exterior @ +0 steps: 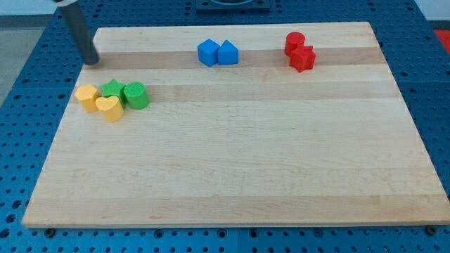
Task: Move the yellow hexagon to the left of the green star
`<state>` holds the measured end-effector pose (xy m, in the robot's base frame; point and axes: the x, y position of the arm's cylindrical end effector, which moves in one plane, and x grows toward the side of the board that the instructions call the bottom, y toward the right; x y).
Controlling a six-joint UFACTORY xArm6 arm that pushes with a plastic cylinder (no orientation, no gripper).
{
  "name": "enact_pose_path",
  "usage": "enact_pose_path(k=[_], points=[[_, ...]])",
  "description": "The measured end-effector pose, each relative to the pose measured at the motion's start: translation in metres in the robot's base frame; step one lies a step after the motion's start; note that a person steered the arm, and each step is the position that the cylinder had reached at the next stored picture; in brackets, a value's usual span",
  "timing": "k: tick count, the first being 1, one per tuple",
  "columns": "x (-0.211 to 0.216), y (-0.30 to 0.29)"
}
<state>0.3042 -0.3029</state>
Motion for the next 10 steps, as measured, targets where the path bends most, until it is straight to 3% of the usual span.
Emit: enact_pose_path(k=[2,3,5,7,8,10], points=[[0.015,-0.002],[0.066,-0.002],[0.121,0.002],[0.179,0.053],[0.172,0.074],[0.137,0.058]])
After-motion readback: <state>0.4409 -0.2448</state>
